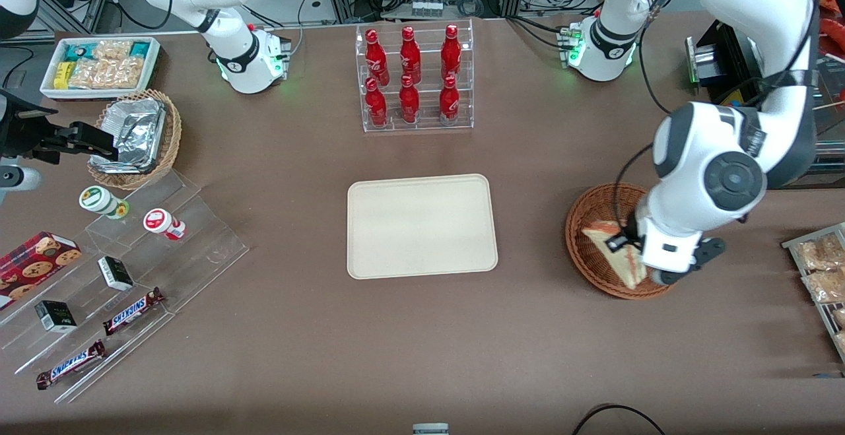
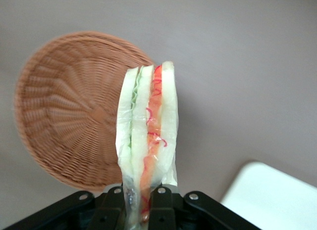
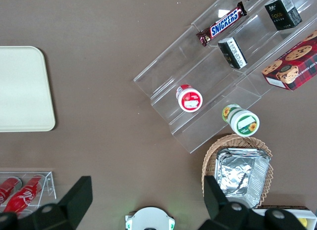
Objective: Place sandwich from basket to tray
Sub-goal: 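Lift the sandwich out of the basket with the left gripper, then carry the held sandwich over to the cream tray, then lower the sandwich onto the tray and open the left gripper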
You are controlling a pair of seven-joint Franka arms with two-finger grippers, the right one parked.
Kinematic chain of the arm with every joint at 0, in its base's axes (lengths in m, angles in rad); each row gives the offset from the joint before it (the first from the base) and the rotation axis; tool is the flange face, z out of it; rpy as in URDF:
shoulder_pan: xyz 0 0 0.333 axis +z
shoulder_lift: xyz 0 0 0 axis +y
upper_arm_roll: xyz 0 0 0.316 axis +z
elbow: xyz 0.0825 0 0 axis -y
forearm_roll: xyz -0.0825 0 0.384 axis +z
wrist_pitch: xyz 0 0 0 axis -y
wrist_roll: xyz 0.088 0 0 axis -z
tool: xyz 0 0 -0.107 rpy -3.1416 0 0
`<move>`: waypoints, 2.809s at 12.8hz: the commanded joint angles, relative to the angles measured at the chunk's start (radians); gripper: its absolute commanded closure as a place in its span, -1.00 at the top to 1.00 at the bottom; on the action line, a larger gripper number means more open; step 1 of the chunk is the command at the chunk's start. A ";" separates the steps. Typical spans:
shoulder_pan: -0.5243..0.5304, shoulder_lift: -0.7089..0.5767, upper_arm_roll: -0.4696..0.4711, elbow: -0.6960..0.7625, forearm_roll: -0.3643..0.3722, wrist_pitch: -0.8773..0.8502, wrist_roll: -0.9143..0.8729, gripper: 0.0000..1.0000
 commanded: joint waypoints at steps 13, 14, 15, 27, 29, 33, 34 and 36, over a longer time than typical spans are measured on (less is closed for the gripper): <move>-0.449 0.354 -0.127 0.311 0.121 0.068 -0.075 -1.00; -0.493 0.388 -0.124 0.327 0.159 0.084 -0.106 -1.00; -0.507 0.404 -0.124 0.325 0.174 0.095 -0.134 -1.00; -0.540 0.484 -0.098 0.312 0.184 0.126 -0.184 -1.00; -0.546 0.485 -0.081 0.310 0.184 0.126 -0.189 -1.00; -0.546 0.491 -0.081 0.312 0.177 0.127 -0.201 0.34; -0.546 0.488 -0.081 0.312 0.181 0.127 -0.200 0.99; -0.543 0.474 -0.081 0.324 0.181 0.121 -0.201 1.00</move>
